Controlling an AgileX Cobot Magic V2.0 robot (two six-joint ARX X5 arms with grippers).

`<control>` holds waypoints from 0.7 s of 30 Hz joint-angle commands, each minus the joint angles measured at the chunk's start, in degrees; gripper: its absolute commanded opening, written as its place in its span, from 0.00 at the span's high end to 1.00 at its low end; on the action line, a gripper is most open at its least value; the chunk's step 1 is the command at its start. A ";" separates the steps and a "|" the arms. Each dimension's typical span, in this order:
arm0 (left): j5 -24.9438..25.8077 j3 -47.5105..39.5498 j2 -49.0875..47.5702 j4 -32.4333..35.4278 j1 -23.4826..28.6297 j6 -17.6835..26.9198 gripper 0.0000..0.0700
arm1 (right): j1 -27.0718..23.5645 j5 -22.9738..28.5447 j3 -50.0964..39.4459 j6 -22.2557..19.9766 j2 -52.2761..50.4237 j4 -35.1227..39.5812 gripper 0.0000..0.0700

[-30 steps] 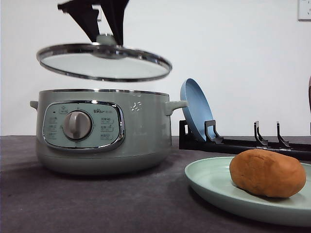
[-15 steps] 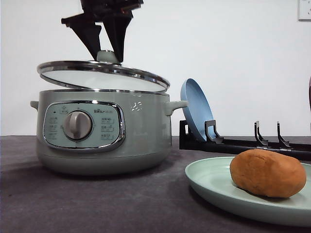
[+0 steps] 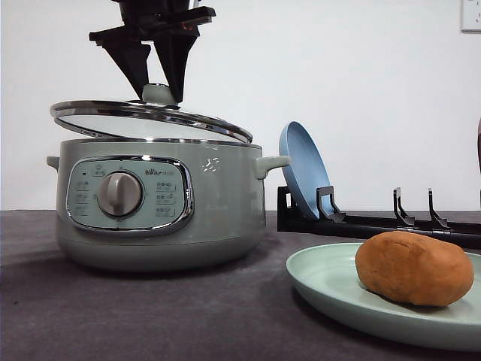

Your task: Transfer potato from steamer to green plate

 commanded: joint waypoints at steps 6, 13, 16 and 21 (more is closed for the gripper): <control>0.71 1.97 1.40 1.49 -0.44 0.28 1.00 | 0.33 1.57 0.90 0.57 0.42 0.52 0.01; 0.83 1.97 3.76 1.70 -0.39 0.28 1.00 | 0.33 1.52 0.90 0.59 0.42 0.50 0.01; 1.28 1.97 4.14 1.72 -0.39 0.28 1.00 | 0.33 1.51 0.90 0.59 0.42 0.50 0.01; 1.76 1.97 4.15 1.88 -0.35 0.28 1.00 | 0.33 1.53 0.90 0.57 0.42 0.50 0.01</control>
